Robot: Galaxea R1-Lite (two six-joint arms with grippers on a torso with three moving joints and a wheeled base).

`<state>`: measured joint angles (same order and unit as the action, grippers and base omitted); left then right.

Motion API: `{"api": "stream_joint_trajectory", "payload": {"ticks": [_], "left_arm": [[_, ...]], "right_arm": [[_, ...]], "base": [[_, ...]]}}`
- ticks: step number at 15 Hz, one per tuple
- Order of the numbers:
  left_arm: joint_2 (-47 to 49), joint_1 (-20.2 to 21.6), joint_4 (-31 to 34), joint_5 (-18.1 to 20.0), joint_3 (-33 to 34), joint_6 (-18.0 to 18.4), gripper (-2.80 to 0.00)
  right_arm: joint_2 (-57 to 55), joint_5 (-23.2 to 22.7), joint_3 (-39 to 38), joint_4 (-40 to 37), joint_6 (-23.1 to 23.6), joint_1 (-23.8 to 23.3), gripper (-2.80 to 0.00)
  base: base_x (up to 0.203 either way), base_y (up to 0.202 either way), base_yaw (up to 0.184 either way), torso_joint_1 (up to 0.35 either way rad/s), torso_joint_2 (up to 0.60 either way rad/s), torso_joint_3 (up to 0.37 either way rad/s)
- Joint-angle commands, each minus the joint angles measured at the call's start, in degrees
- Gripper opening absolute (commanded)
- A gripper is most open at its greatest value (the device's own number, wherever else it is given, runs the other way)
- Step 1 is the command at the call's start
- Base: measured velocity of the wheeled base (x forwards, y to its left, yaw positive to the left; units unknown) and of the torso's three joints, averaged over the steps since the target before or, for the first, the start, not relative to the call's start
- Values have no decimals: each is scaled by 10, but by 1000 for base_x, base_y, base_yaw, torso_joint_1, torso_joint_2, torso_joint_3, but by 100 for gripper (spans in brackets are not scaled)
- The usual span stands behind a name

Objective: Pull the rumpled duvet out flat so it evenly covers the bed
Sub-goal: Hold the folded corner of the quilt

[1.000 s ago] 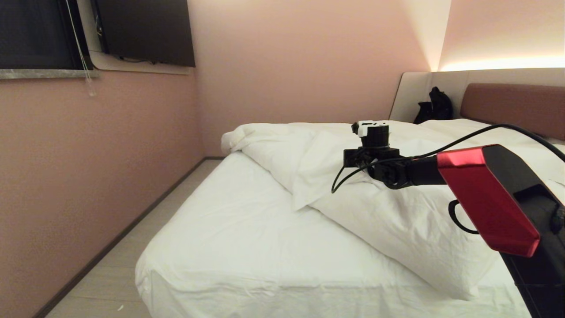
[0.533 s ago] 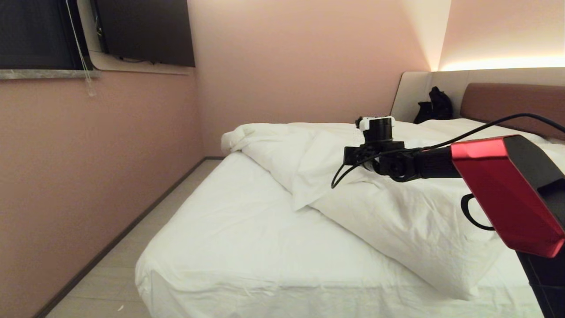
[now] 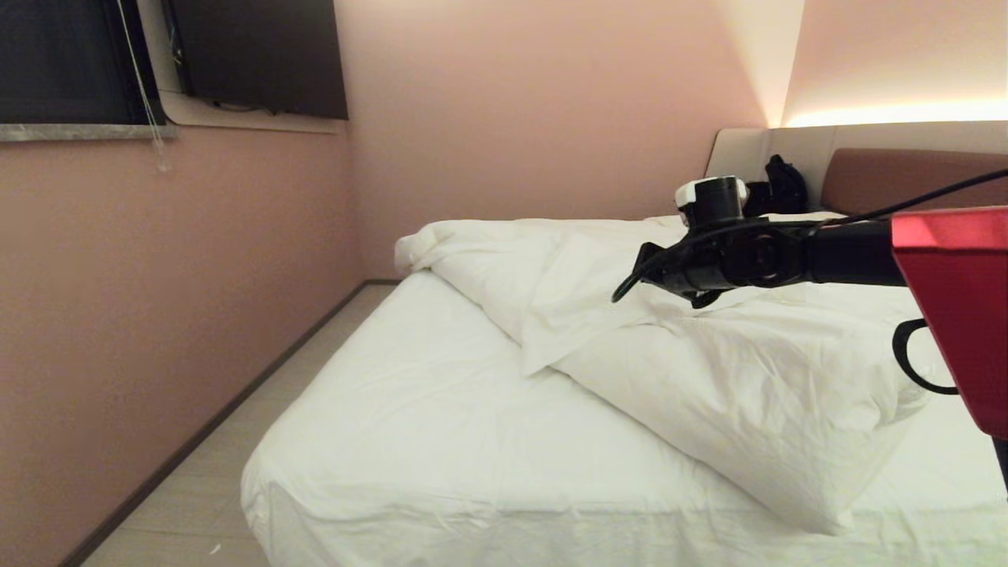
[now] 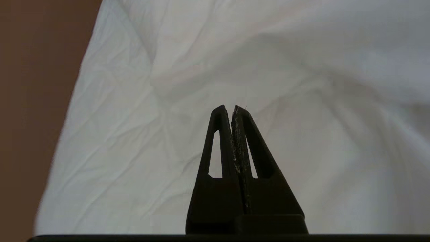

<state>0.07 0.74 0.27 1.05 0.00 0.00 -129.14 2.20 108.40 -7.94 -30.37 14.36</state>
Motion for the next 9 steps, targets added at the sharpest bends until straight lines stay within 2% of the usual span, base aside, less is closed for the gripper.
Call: {"api": "stream_joint_trajectory", "payload": {"ticks": [1,7,8,9], "left_arm": [[0,0,0,0,0,0,-280],[0,0,0,0,0,0,-280],[0,0,0,0,0,0,-280],[0,0,0,0,0,0,-280]], "right_arm": [[8,-60,0,-64,-115,-8,-280],[5,-80,0,-60,-134,-54,-280],[3,-85,1,-58,-135,-65,0],[3,-94,2,-55,-136,-73,0]], "base": [[0,0,0,0,0,0],[0,0,0,0,0,0],[0,0,0,0,0,0],[0,0,0,0,0,0]]}}
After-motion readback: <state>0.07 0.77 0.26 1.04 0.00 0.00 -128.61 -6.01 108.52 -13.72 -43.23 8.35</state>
